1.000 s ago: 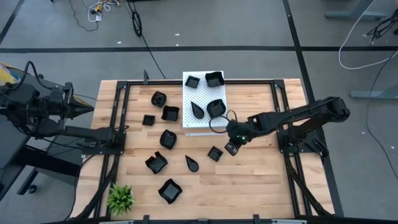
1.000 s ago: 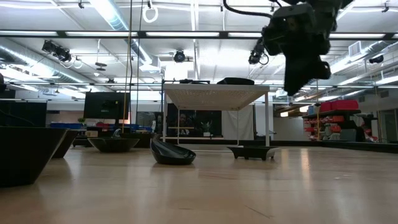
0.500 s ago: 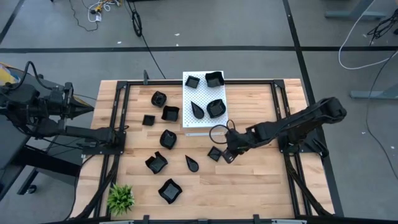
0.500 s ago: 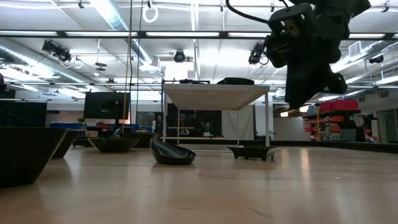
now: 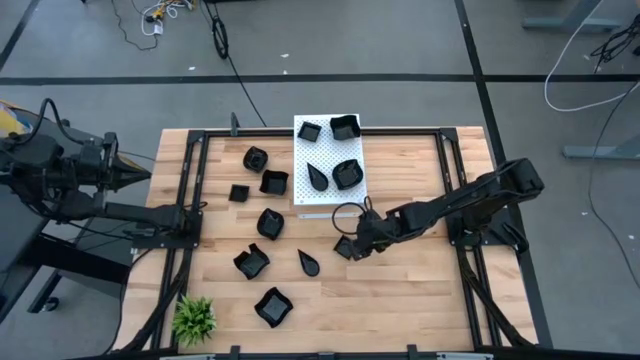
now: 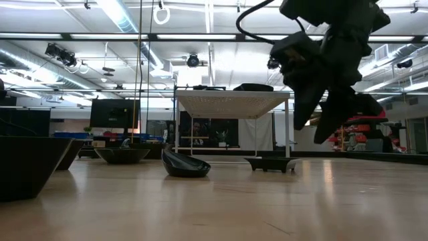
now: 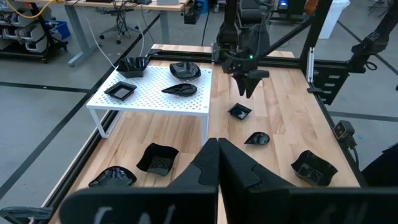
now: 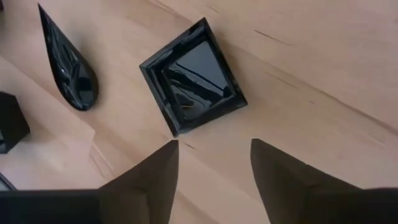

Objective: Pick & Place Mini shaped plates
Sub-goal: Stack the square plate on top of the square plate on the shelf

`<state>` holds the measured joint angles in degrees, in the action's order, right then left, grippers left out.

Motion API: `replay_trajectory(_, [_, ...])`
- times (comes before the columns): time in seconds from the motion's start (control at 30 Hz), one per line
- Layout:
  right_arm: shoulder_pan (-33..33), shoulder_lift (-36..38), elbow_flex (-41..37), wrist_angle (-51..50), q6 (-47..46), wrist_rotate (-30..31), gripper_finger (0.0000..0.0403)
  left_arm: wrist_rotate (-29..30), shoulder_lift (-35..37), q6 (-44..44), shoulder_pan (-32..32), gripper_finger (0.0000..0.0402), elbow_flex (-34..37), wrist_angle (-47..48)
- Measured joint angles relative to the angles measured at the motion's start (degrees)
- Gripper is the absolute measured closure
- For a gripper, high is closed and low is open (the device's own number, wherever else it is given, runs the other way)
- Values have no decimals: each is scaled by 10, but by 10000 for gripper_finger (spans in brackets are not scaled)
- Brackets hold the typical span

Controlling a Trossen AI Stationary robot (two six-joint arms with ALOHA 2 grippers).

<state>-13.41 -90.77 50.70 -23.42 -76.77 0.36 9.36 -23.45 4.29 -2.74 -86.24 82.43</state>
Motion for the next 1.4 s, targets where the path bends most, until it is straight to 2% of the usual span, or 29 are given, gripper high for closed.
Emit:
replay_trajectory(0.27, [2,-31,20,27,-54,-40,187,0,0,0,0,399,0,0])
replay_trajectory(0.73, [26,-32,47,-8,-73,-43,218,0,0,0,0,399,0,0])
replay_trajectory(1.03, [35,-43,48,-29,-57,-43,241,0,0,0,0,399,0,0])
replay_trajectory(1.4, [39,-74,47,-32,-29,-41,250,0,0,0,0,399,0,0])
